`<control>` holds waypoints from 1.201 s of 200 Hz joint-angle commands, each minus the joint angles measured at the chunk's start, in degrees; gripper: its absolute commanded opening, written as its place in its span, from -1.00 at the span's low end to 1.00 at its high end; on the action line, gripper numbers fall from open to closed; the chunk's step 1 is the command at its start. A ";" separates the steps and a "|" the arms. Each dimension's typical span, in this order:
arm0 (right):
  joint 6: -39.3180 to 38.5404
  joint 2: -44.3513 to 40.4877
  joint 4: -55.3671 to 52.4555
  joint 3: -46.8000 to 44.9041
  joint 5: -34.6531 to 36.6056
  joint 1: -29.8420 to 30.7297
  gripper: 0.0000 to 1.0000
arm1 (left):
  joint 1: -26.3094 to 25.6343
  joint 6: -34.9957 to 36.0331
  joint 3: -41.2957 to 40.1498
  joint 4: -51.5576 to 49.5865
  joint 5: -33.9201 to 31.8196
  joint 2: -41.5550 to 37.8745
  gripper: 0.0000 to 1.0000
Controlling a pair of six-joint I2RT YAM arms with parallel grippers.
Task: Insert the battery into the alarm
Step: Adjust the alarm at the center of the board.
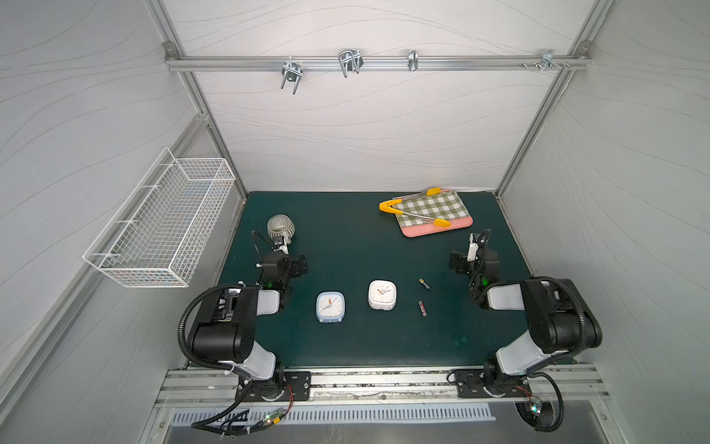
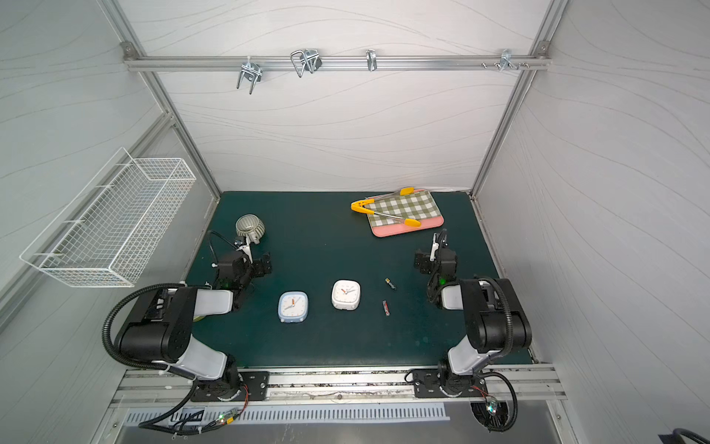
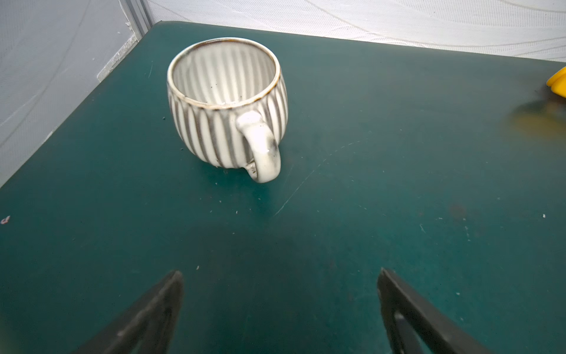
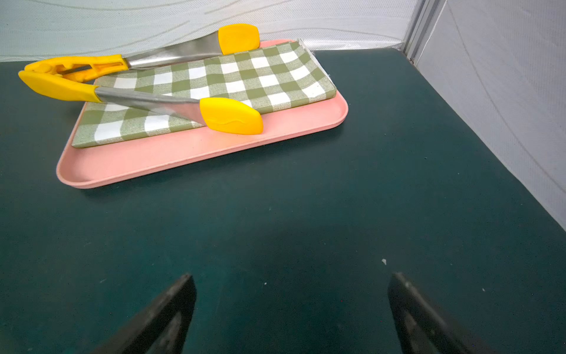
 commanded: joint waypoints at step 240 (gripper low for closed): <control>1.24 -17.16 -13.49 1.04 1.28 1.65 0.99 | -4.05 -1.88 3.13 -17.29 -14.55 -19.27 0.99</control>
